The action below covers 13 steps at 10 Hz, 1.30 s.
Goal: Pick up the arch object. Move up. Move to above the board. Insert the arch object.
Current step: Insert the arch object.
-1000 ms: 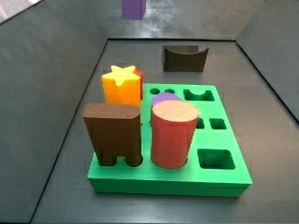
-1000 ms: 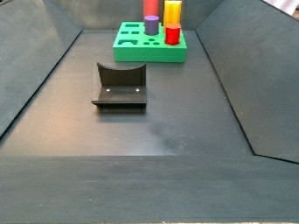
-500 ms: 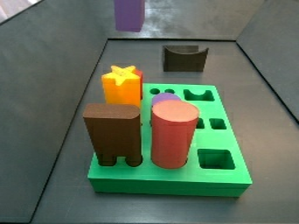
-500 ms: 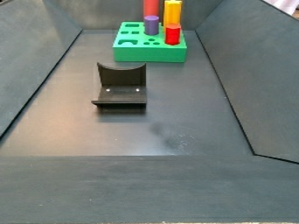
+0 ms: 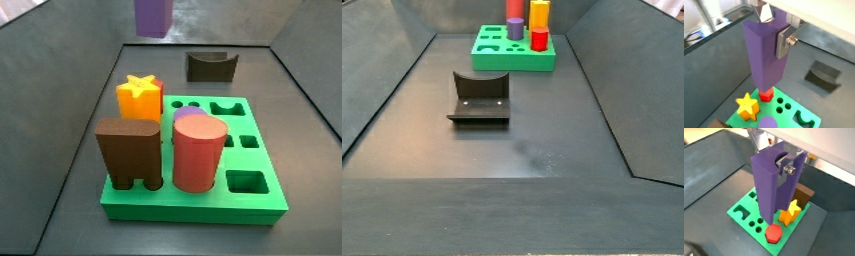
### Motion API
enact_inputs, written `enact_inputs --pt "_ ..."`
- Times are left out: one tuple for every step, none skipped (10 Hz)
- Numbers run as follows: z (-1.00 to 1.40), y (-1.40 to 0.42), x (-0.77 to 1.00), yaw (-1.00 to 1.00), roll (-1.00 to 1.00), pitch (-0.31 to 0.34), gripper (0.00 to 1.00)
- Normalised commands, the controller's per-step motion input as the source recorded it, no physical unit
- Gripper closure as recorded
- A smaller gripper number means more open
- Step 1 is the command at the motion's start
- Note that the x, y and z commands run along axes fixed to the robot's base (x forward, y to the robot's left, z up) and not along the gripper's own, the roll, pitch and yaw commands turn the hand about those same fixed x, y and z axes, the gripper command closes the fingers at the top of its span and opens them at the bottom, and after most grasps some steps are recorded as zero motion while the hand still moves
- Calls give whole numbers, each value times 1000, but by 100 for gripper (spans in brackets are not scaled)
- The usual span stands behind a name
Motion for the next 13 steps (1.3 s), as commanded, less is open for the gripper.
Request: enact_inputs --pt "-171 126 283 -846 66 -20 100" --pt "-174 157 366 -797 63 -20 100" --pt "-60 186 574 -646 0 -13 100" --pt "-40 189 560 -660 0 -20 100" --pt "-103 209 420 -774 19 -13 100" --pt "-80 103 209 -917 0 -4 100" --pt "-83 0 3 -1000 0 0 100" --pt "-91 0 0 -1000 0 0 100" --pt "-100 0 0 -1000 0 0 100" --pt "-174 0 0 -1000 31 0 100" --pt "-343 9 0 -943 106 3 100" --pt "-394 31 0 -911 124 30 100" --pt "-343 11 0 -957 103 0 100"
